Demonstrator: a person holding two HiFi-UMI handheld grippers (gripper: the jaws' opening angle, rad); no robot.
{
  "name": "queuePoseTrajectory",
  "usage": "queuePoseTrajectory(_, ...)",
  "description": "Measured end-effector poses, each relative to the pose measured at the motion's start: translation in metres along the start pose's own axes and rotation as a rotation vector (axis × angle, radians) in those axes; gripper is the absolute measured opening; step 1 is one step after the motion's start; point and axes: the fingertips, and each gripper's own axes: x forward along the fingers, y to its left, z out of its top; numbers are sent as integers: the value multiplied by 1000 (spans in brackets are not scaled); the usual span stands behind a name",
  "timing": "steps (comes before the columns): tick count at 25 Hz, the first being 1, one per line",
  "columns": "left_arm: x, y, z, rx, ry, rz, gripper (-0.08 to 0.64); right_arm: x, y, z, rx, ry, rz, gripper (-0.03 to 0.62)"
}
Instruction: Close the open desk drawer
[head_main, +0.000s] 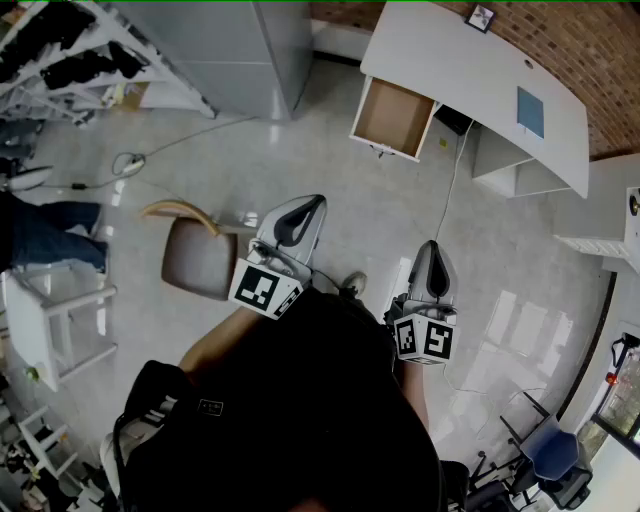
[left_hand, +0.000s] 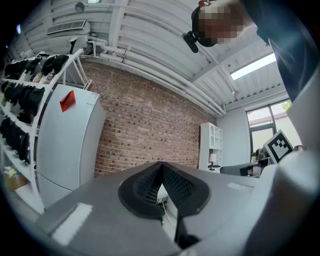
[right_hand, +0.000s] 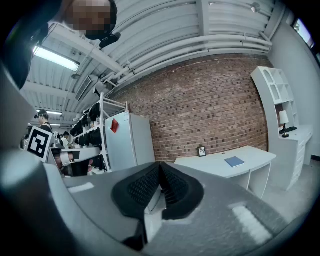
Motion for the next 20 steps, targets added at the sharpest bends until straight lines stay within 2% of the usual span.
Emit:
queuePoseTrajectory(12, 2, -1, 2, -13, -1, 2, 14, 0, 0, 0, 12, -10, 6, 2)
queuePoseTrajectory(17, -1, 1, 4, -21, -22, 6, 5, 0, -2, 2, 24, -30, -18, 4)
queuePoseTrajectory(18, 0, 3, 4, -27, -24, 8, 58, 0, -3, 2, 27, -33, -18, 28)
queuePoseTrajectory(19, 0, 4, 3, -32, -22, 8, 146, 1, -3, 2, 30, -32, -16, 99)
queuePoseTrajectory(20, 1, 5, 2, -35, -17, 8, 167, 1, -4, 2, 31, -30, -16, 133)
